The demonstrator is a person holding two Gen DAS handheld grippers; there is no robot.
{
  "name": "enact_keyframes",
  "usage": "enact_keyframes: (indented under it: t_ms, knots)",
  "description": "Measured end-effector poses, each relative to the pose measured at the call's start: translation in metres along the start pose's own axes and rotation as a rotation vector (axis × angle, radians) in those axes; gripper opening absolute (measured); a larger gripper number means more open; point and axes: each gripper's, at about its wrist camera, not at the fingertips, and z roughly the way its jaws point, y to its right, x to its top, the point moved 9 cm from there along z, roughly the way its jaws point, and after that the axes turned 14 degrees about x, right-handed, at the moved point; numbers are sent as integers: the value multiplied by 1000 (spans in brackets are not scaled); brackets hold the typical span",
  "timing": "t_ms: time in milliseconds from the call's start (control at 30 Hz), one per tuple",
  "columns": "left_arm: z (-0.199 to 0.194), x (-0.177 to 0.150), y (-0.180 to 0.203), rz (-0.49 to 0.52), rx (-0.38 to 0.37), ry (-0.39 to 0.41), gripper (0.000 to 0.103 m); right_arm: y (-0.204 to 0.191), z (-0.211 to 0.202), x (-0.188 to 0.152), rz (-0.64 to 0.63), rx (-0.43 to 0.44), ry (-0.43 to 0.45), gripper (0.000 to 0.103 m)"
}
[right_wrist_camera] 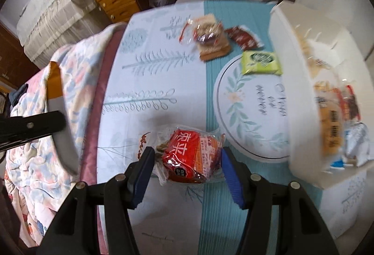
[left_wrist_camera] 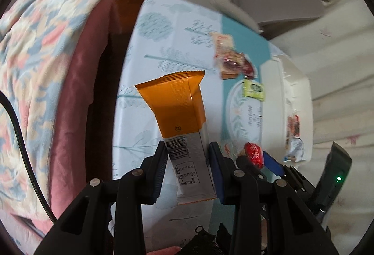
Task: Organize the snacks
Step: 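Lift the orange-capped bar with left tool while right tool lifts the red pastry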
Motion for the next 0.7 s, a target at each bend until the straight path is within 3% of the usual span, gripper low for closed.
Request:
enact_keyframes:
  t_ms: [367, 700]
  knots:
    - [-48, -6, 64, 122, -68, 160, 34, 17, -77, -8, -13, -6, 114, 58]
    - [-73, -10, 153, 162, -108, 268, 34, 70, -135, 1, -44, 8, 196, 58]
